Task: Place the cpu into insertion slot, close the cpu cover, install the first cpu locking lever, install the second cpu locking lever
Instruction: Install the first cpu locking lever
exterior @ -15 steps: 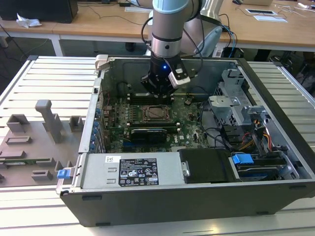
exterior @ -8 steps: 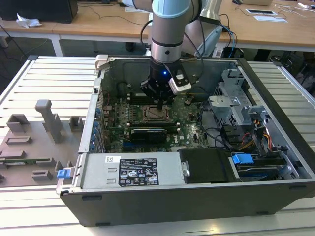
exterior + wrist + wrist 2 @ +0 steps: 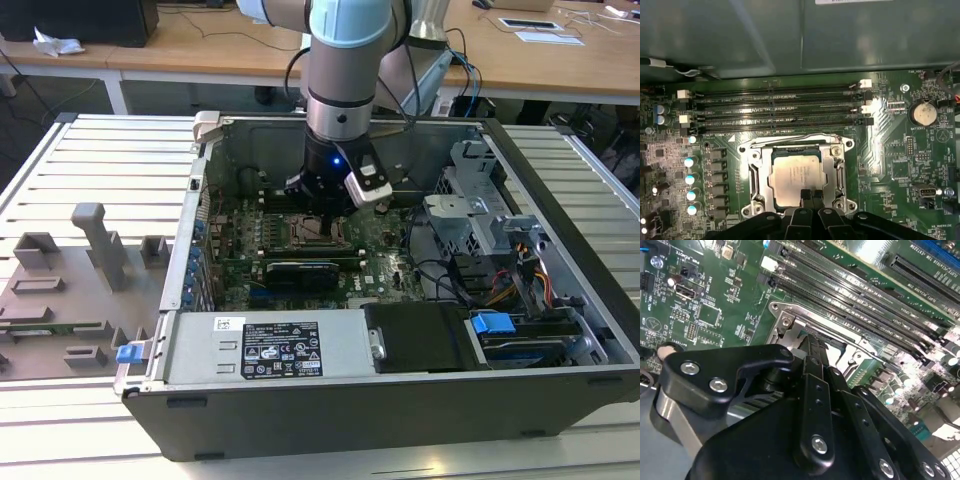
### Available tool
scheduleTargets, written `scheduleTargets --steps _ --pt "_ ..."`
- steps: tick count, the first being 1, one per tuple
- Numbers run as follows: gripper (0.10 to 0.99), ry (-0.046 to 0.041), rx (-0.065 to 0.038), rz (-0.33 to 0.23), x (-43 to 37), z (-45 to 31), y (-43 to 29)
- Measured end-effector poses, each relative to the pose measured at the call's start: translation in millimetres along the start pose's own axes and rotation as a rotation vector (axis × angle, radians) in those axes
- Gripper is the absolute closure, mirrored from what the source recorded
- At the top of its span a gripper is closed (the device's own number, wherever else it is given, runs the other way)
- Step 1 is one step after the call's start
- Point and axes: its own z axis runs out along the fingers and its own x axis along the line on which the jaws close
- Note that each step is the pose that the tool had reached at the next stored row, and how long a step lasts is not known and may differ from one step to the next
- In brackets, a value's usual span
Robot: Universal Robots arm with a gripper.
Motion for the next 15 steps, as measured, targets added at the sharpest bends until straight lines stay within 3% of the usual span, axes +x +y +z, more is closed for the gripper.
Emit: scheduleTargets --steps 10,15 --pt "0.98 0.0 0.0 0.0 -0.1 -43.6 -0.1" --pt "0.98 0.0 0.0 0.0 -0.1 -57.9 -0.1"
